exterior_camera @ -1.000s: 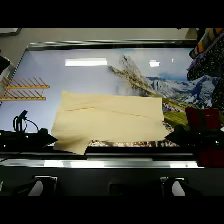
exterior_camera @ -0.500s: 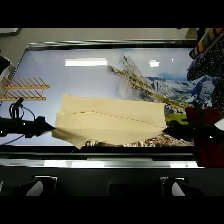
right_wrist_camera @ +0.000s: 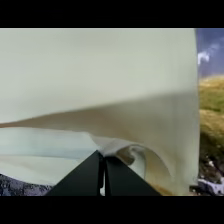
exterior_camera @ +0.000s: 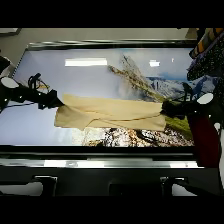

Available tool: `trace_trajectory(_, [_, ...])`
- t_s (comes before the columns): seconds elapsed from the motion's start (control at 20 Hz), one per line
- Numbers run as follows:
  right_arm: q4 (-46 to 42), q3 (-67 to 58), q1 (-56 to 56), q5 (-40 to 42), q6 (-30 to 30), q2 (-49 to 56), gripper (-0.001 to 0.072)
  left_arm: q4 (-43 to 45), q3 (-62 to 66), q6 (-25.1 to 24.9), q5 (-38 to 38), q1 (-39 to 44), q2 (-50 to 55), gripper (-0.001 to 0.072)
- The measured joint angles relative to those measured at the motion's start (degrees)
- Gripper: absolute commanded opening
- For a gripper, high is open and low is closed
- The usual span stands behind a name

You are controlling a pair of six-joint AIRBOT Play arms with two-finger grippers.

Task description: Fold the clothes and pants, and hang the long-sleeved shirts on hangers.

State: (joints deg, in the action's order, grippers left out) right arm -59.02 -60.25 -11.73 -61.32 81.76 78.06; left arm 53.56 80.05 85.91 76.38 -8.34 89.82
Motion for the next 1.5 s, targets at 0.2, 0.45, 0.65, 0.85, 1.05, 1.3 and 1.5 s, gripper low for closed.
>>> trace_trajectory(0.2, [-0.92, -5.31, 0.20, 1.90, 1.14, 4.72, 0.0028, 0.00, 9.77, 1.64, 1.22, 0.70, 8.02, 0.0015])
trace_trajectory(0.45, [-1.62, -10.73, 0.22, 2.95, 1.92, 8.76, 0.0028, -0.04, 17.22, 3.30, 1.57, 0.87, 14.23, 0.0015])
trace_trajectory(0.65, [-1.77, -12.61, 0.22, 3.58, 2.75, 12.13, 0.0028, -0.13, 20.06, 4.31, 1.55, 1.14, 18.16, 0.0015])
trace_trajectory(0.85, [-1.22, -13.11, 0.22, 3.72, 2.97, 15.23, 0.0283, -0.17, 20.96, 4.57, 1.22, 1.77, 20.90, 0.0038])
trace_trajectory(1.05, [-0.48, -15.45, -1.86, -2.29, 2.67, 15.74, 0.0526, 0.33, 24.02, 4.59, 0.83, 1.66, 21.35, 0.0191])
trace_trajectory(1.3, [0.13, -15.67, -10.21, -11.67, -2.78, 14.64, 0.0617, 4.96, 31.67, 5.25, 5.18, 1.18, 18.73, 0.0193])
trace_trajectory(1.5, [2.14, -11.61, -13.66, -12.98, -8.48, 14.67, 0.0617, 11.23, 34.56, 5.95, 9.01, 1.27, 14.43, 0.0193])
